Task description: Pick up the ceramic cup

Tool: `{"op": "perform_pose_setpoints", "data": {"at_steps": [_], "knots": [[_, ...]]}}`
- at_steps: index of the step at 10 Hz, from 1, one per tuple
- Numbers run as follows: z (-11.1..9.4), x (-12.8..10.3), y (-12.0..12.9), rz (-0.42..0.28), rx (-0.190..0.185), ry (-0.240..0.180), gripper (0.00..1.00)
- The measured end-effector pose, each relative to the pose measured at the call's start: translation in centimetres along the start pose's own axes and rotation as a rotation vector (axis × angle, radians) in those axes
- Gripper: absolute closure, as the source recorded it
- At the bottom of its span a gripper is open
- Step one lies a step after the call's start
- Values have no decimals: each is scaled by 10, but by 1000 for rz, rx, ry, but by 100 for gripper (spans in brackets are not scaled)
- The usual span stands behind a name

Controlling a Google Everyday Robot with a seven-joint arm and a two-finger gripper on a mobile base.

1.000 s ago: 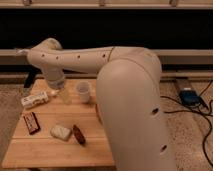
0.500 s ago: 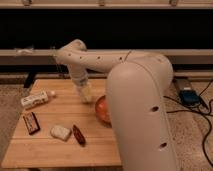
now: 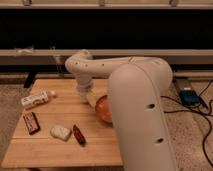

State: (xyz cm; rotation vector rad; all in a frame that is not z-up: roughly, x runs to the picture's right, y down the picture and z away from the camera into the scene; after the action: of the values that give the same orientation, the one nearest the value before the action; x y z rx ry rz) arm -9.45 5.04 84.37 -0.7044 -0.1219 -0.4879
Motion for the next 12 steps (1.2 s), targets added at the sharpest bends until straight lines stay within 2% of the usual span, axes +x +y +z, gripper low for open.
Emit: {"op": "perform_pose_setpoints", "data": {"at_steps": [1, 2, 4, 5, 7, 9, 10, 12], "knots": [[8, 3, -1, 19, 4, 0, 21], [14, 6, -1, 38, 7, 6, 27], [20, 7, -1, 64, 17, 6, 44], [24, 8, 0, 82, 27, 10, 56], [24, 6, 2, 102, 48, 14, 75], [13, 1, 1, 110, 92, 18, 94], [1, 0, 1, 108, 111, 26, 99], [-30, -3, -2, 93, 164, 47, 100]]}}
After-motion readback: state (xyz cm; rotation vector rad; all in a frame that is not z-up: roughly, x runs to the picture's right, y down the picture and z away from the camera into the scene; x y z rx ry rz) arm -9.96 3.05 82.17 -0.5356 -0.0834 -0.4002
